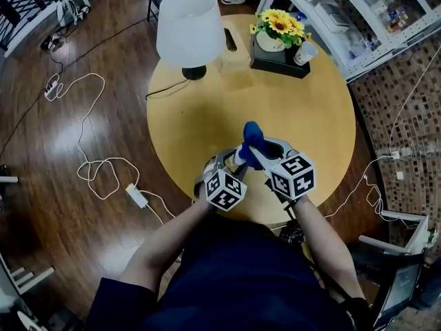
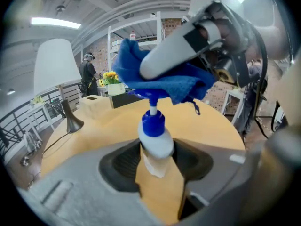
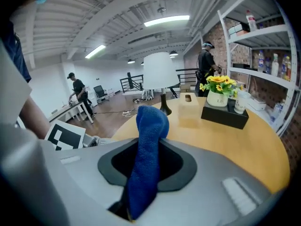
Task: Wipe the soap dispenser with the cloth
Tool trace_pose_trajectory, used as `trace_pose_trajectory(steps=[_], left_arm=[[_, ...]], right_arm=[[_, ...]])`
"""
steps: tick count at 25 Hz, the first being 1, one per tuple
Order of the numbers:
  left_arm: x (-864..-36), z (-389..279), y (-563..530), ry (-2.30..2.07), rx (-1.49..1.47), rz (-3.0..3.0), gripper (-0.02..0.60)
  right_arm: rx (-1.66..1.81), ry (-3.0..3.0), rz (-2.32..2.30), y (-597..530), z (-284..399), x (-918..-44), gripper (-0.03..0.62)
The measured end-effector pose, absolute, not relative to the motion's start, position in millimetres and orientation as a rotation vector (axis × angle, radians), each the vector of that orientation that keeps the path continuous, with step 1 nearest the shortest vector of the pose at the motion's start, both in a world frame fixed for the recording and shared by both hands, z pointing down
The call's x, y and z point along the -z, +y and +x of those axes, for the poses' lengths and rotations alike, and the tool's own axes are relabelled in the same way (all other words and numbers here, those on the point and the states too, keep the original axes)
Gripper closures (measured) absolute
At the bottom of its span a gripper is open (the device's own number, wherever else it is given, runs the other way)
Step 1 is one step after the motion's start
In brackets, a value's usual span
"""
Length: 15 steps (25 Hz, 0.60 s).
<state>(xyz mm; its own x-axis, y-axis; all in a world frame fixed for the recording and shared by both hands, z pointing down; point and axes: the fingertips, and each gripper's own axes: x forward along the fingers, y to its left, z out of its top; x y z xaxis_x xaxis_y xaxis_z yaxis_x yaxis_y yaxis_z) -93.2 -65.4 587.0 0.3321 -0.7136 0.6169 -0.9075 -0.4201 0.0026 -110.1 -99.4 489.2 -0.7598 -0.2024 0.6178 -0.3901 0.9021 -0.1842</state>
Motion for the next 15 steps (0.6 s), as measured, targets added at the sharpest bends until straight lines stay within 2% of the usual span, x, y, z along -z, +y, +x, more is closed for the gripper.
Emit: trace_pose_trajectory(steps=[5,11,15], left_arm=[[-586.3,-93.3,-63.8,-1.426,-0.783,2.264,0.371],[-585.1,-94.7,-63.8,-1.404,-0.807,2.274,0.373],[-587.1,-95.4,-61.1,-1.391,-0.822,2.273,0.374]], right_arm=[[-0.423,-2.448,0.426,-79.2,-94.6,-489.0,0.499],[-0.107,-2.414,0.276,-44.8,-130.6,-483.3,0.499],[-0.205,-2.428,0.361,-69.8,-137.4,-489.7,0.499]])
